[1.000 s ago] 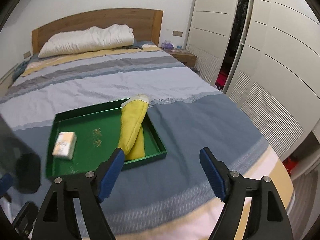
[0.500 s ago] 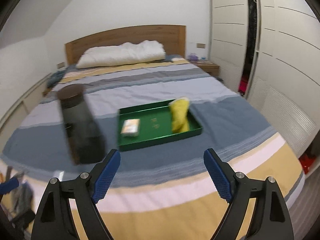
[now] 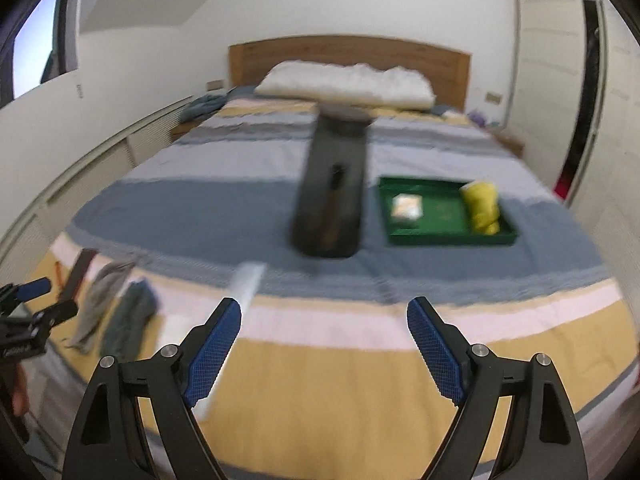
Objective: Organize soft objects
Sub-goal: 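Open both grippers and withdraw them back toward the remaining items, then close the left gripper on the grey sock while the right gripper grasps the white cloth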
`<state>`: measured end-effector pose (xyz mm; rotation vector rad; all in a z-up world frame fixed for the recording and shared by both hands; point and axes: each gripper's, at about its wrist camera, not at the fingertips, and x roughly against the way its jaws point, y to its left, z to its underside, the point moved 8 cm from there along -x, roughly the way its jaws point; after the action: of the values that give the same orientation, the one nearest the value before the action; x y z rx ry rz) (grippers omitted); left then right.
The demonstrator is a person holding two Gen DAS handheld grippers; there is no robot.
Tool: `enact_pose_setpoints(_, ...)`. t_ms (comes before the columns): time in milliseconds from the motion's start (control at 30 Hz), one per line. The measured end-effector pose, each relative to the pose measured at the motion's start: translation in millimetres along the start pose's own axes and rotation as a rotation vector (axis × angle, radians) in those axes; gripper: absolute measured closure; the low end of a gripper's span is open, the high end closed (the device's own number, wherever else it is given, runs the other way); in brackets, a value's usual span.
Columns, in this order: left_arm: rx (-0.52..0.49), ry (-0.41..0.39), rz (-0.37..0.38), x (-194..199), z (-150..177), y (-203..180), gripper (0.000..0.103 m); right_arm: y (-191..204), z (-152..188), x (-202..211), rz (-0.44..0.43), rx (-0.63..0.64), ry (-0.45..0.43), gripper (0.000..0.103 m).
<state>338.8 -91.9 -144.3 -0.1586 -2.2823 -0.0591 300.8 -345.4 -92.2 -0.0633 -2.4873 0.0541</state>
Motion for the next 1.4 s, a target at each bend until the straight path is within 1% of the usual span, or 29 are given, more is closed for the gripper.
enact_pose_setpoints(67,0.010,0.010,-0.020,-3.4,8.5,25.5,0.017,14.4,11.1,-7.5,-0.023,-0.002,0.030,0.017)
enact_pose_setpoints(100,0.011,0.015,-0.026,-6.5,10.7,35.3,0.017,19.6,10.4,-16.5,-0.032,-0.002,0.041,0.017)
enact_pose_setpoints(233,0.011,0.060,-0.039,-29.1,20.4,65.3,0.017,49.2,22.0,-36.9,-0.079,0.000,0.090,0.017)
enact_pose_setpoints(400,0.040,0.111,-0.042,-51.2,33.6,99.1,0.017,71.4,23.1,-67.5,-0.093,0.004,0.136,0.017)
enact_pose_setpoints(500,0.047,0.142,-0.046,-67.2,41.6,112.1,0.017,76.3,24.4,-87.5,-0.093,0.000,0.161,0.017)
enact_pose_setpoints(667,0.044,0.169,-0.051,-89.9,48.6,122.2,0.017,104.0,25.0,-114.7,-0.123,0.039,0.190,0.018)
enact_pose_setpoints(767,0.048,0.185,-0.039,-103.1,51.1,126.3,0.017,126.0,26.6,-127.9,-0.169,0.069,0.205,0.019)
enact_pose_setpoints(867,0.036,0.197,-0.046,-112.9,51.3,129.8,0.017,146.6,32.2,-147.1,-0.198,0.090,0.225,0.020)
enact_pose_setpoints(967,0.036,0.217,-0.038,-123.7,51.6,132.2,0.017,158.6,39.8,-163.1,-0.220,0.093,0.250,0.023)
enact_pose_setpoints(1167,0.009,0.246,-0.030,-141.9,49.9,131.0,0.017,171.5,48.9,-199.8,-0.231,0.080,0.291,0.028)
enact_pose_setpoints(1400,0.010,0.270,-0.023,-156.8,51.2,131.4,0.017,177.8,62.3,-224.0,-0.239,0.074,0.339,0.038)
